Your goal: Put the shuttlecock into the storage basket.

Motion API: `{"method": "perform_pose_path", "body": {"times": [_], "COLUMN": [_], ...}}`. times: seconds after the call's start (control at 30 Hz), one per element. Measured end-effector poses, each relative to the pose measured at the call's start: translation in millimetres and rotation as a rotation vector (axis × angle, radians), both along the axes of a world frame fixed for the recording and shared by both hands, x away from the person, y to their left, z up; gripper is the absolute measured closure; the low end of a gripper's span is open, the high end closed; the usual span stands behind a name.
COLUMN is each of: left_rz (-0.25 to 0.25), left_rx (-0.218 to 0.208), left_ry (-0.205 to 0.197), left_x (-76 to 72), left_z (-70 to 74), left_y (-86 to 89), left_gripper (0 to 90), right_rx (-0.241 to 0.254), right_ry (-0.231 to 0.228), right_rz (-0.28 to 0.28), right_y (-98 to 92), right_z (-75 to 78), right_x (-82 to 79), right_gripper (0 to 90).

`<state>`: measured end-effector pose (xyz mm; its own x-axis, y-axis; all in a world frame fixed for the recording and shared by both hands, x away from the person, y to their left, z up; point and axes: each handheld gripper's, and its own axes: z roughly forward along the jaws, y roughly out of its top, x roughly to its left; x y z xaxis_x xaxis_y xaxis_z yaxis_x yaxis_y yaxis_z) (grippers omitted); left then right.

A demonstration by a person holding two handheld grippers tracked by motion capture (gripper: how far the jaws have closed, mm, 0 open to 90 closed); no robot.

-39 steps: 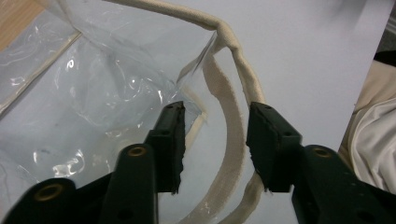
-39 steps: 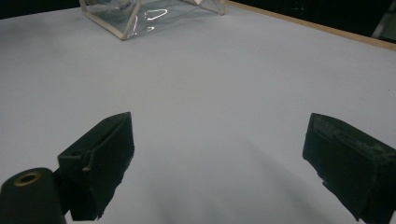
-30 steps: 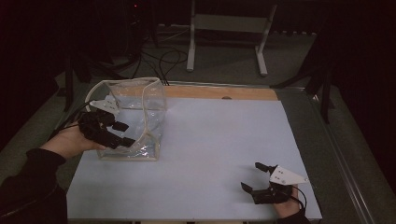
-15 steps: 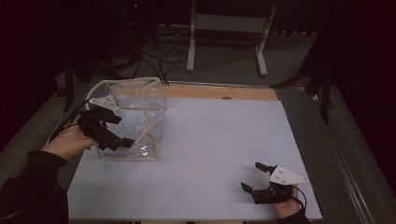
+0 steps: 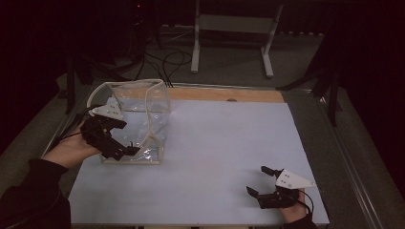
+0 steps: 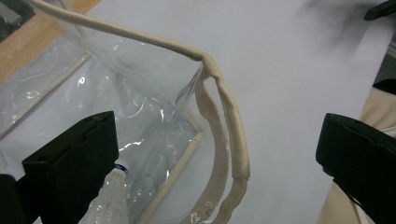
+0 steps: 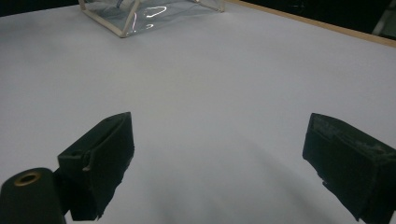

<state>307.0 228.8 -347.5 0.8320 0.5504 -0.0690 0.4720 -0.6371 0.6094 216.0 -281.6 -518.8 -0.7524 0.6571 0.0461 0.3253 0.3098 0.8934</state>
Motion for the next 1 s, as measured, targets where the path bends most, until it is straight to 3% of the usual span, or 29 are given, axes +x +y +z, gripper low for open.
{"method": "perform_pose_path", "body": {"times": [0.1, 0.2, 0.33, 0.4, 0.6, 1.0], "left_rz": [0.012, 0.02, 0.023, 0.017, 0.0, -0.017], "left_rx": [-0.015, -0.03, -0.026, -0.022, -0.025, -0.041], "left_ry": [-0.02, -0.003, -0.011, -0.03, -0.006, -0.037], "left_x": [-0.5, -0.5, -2.7, -4.4, -9.4, -27.9], "left_z": [2.0, 4.2, 5.4, 5.4, 5.0, 5.1], "left_y": [1.4, 2.7, 3.2, 3.7, 2.9, -1.8], "left_gripper": [0.2, 0.2, 0.2, 0.2, 0.3, 0.2], "right_rx": [0.0, -0.001, -0.001, -0.001, -0.001, -0.001], "right_ry": [-0.001, 0.0, 0.001, 0.002, 0.003, 0.009], "right_rz": [0.001, 0.002, 0.0, 0.0, 0.002, 0.004], "right_y": [0.3, 0.1, -0.1, -0.1, 0.2, 1.0], "right_z": [0.0, -0.2, -0.1, -0.1, -0.1, 0.0], "right_x": [0.1, 0.2, 0.2, 0.1, 0.1, 0.0], "right_gripper": [8.7, 8.7, 8.7, 8.7, 8.7, 8.7]}}
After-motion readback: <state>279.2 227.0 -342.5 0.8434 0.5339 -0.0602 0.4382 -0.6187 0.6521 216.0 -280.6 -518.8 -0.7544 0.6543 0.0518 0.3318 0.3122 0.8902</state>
